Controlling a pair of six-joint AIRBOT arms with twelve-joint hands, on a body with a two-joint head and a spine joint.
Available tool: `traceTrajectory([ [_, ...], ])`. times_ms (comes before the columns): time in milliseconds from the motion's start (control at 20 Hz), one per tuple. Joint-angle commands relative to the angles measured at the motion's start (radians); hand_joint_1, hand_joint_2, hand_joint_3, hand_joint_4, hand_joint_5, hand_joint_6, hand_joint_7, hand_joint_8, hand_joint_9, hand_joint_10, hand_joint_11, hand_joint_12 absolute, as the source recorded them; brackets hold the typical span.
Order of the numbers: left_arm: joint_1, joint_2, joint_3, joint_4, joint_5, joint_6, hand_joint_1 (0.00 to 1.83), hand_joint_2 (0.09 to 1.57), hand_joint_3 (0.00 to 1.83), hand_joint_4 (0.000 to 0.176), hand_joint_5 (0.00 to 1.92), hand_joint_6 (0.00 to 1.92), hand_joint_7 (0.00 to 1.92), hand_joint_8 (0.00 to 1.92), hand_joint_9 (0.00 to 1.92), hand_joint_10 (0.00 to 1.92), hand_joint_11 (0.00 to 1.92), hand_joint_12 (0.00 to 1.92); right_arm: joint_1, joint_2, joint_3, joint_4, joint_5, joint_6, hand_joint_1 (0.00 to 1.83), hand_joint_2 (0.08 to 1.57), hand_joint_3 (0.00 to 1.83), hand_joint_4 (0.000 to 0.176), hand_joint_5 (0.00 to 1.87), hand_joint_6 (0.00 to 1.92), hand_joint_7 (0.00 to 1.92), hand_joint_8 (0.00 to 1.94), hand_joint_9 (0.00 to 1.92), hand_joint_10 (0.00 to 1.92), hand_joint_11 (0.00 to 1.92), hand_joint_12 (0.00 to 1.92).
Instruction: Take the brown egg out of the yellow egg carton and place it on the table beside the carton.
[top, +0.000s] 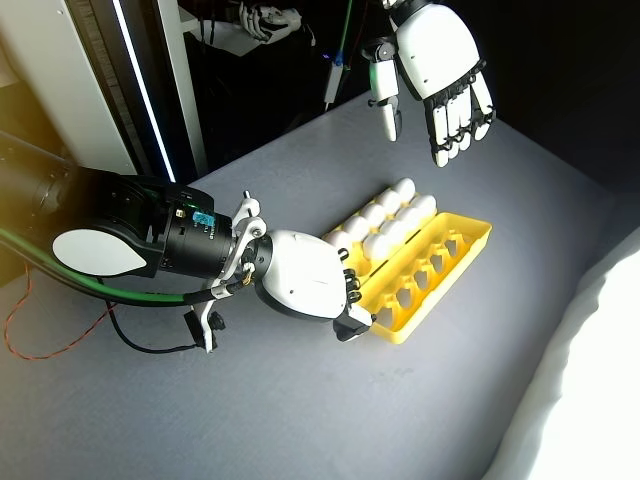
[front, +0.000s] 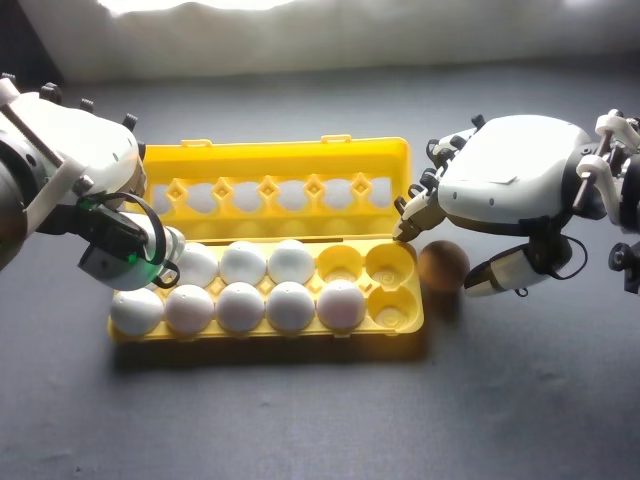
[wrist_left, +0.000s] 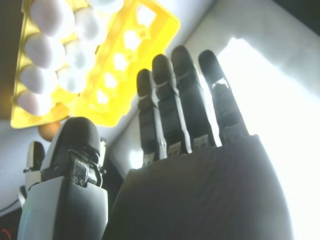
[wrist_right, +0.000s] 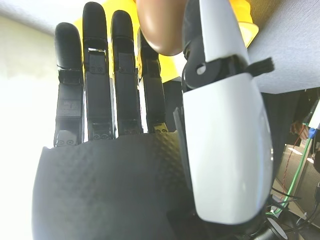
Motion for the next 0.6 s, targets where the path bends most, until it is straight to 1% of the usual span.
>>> traceTrajectory([
  [0,-0.011,0.012,-0.003,0.084,-0.004,0.006,0.18,1.37,0.0,0.0,0.49,0.01,0.54,0.01,0.49,0.01,0.06,0.73,0.017,0.012,0.002,0.002,0.108,-0.004,0.99,1.03,0.0,0.0,0.58,0.04,0.7,0.0,0.63,0.31,0.23,1.33],
  [100,-0.011,0.012,-0.003,0.084,-0.004,0.006,0.19,1.37,0.0,0.0,0.49,0.0,0.54,0.0,0.5,0.01,0.07,0.73,0.024,0.013,0.003,0.002,0.108,-0.004,0.99,1.02,0.0,0.0,0.57,0.03,0.69,0.0,0.62,0.31,0.21,1.34],
  [200,-0.011,0.012,-0.003,0.084,-0.004,0.006,0.19,1.38,0.0,0.0,0.48,0.0,0.53,0.0,0.48,0.0,0.04,0.74,0.026,0.013,0.004,0.002,0.108,-0.004,0.98,1.02,0.0,0.0,0.57,0.03,0.68,0.0,0.61,0.31,0.2,1.36],
  [250,-0.011,0.012,-0.003,0.084,-0.004,0.006,0.21,1.38,0.0,0.0,0.48,0.0,0.53,0.0,0.48,0.0,0.03,0.75,0.027,0.013,0.004,0.002,0.107,-0.004,0.98,1.01,0.0,0.0,0.58,0.03,0.69,0.0,0.62,0.32,0.23,1.34],
  [300,-0.011,0.012,-0.003,0.084,-0.004,0.006,0.2,1.38,0.0,0.0,0.45,0.0,0.51,0.0,0.45,0.0,0.01,0.75,0.029,0.015,0.004,0.002,0.107,-0.004,0.96,1.02,0.0,0.0,0.57,0.02,0.69,0.0,0.62,0.32,0.21,1.35],
  [400,-0.011,0.012,-0.003,0.084,-0.004,0.006,0.22,1.37,0.0,0.0,0.48,0.01,0.53,0.01,0.47,0.01,0.03,0.75,0.038,0.019,0.004,0.002,0.107,-0.004,0.95,1.02,0.0,0.0,0.57,0.02,0.69,0.0,0.61,0.32,0.21,1.35],
  [500,-0.011,0.012,-0.003,0.084,-0.003,0.006,0.2,1.37,0.0,0.0,0.49,0.0,0.55,0.0,0.5,0.0,0.07,0.73,0.054,0.027,0.003,0.002,0.101,-0.003,0.93,1.03,0.01,0.0,0.54,0.01,0.67,0.0,0.6,0.32,0.19,1.35],
  [550,-0.011,0.012,-0.003,0.083,-0.003,0.006,0.25,1.36,0.0,0.0,0.51,0.0,0.56,0.01,0.51,0.01,0.09,0.73,0.066,0.033,0.003,0.002,0.096,-0.002,0.94,1.02,0.0,0.0,0.54,0.01,0.67,0.0,0.6,0.32,0.19,1.35],
])
